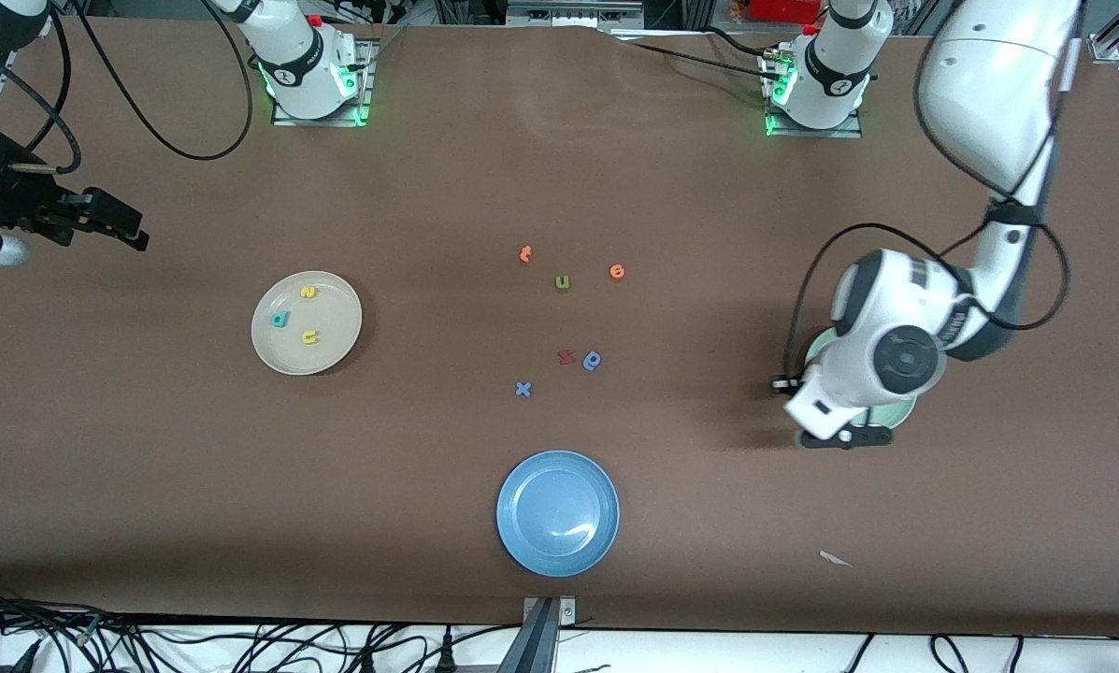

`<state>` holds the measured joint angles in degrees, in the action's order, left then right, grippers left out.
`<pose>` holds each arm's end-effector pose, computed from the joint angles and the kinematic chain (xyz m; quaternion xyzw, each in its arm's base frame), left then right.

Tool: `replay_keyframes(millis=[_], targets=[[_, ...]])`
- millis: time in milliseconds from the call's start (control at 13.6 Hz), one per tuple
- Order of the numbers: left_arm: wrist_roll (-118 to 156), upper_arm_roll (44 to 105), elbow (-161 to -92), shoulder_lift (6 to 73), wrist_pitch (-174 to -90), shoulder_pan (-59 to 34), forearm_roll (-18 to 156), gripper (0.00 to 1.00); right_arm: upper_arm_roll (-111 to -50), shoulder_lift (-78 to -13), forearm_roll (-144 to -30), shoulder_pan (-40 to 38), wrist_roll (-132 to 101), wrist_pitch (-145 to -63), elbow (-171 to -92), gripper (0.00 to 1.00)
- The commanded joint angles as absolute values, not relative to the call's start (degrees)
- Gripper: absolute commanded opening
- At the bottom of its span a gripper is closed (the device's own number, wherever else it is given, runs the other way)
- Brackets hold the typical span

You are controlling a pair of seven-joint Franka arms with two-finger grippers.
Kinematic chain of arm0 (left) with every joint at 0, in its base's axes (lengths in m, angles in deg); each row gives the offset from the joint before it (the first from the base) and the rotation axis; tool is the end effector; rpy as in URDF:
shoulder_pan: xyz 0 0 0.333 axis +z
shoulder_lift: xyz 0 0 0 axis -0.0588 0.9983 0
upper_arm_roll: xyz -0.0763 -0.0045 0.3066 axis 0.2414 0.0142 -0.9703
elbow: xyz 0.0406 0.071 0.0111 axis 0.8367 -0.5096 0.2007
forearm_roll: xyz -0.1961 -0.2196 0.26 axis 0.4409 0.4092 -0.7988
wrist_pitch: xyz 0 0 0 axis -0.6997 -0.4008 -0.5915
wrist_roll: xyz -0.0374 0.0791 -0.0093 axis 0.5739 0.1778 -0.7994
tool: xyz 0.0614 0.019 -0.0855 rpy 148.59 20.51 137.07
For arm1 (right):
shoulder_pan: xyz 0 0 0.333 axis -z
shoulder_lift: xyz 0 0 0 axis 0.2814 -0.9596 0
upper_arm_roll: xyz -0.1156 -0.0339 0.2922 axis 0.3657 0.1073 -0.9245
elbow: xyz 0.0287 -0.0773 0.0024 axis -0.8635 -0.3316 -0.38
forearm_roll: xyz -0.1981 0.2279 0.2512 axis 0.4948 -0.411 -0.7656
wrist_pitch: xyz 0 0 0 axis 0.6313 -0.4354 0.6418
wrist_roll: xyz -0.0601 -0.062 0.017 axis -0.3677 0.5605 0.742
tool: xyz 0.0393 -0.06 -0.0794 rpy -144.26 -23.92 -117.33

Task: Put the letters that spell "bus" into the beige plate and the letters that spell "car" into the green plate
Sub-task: 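Carry the blue c onto the green plate and open the left gripper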

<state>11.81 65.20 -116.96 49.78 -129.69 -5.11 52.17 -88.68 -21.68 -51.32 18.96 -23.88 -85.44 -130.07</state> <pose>0.6713 -0.1058 0.2688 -0.9958 -0.0019 0.0860 0.0309 0.5573 0.0062 0.5779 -0.9995 0.0285 0.0022 0.0123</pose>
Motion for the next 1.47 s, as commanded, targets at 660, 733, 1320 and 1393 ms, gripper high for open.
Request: replay_keyframes(millis=[660,733,1320,1393], targets=[[25.91,66.63,-122.74,44.94,-130.15,4.54,49.1,1.0,-90.96,-22.49,-51.36,21.0,-23.32,-83.93,-127.37,1.0],[25.91,66.63,-121.25,44.41,-127.86,4.28,49.37,1.0,-90.61,-22.49,-51.36,20.92,-23.31,-83.58,-127.37,1.0],[26.61,61.3,-121.21,29.59,-118.27,2.18,57.8,1.0,-87.62,-22.4,-50.92,17.31,-23.84,-82.97,-127.28,1.0],[26.61,58.4,-122.28,26.33,-116.35,-0.97,57.9,1.0,-87.53,-22.4,-50.92,17.14,-23.84,-82.88,-127.28,1.0]])
